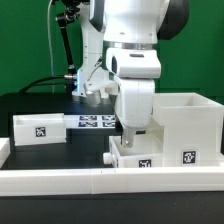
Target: Assemble drawer
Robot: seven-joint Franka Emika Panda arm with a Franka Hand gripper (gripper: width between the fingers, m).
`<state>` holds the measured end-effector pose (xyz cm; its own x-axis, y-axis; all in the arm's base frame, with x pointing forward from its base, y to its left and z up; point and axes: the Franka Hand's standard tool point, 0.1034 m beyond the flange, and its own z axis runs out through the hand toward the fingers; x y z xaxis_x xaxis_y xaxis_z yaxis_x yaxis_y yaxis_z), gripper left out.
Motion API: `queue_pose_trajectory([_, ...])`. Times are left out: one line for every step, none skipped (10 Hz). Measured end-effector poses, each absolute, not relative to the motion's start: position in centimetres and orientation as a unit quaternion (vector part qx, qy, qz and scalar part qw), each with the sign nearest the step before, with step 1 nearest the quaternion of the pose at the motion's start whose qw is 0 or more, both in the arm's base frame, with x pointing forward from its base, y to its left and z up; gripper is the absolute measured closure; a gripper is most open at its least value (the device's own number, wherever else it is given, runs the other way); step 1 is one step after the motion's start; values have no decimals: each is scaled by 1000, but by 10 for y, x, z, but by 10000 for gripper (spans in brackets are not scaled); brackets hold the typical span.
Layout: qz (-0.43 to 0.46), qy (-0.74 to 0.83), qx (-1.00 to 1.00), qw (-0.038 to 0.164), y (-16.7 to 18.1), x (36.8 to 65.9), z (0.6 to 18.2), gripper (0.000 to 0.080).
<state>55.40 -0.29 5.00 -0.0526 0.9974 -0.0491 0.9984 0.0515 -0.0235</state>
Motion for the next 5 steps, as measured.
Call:
queue_pose_trajectory([-29,729,684,9,-12,556,56,152])
queue_pose_trajectory([-29,731,682,11,-21,560,59,151])
queue_pose_trajectory([-30,729,684,10,-26,562,61,151])
queue_pose_trajectory([-31,728,685,10,-31,561,60,151])
queue_pose_trajectory([-31,727,686,9,-30,561,60,151])
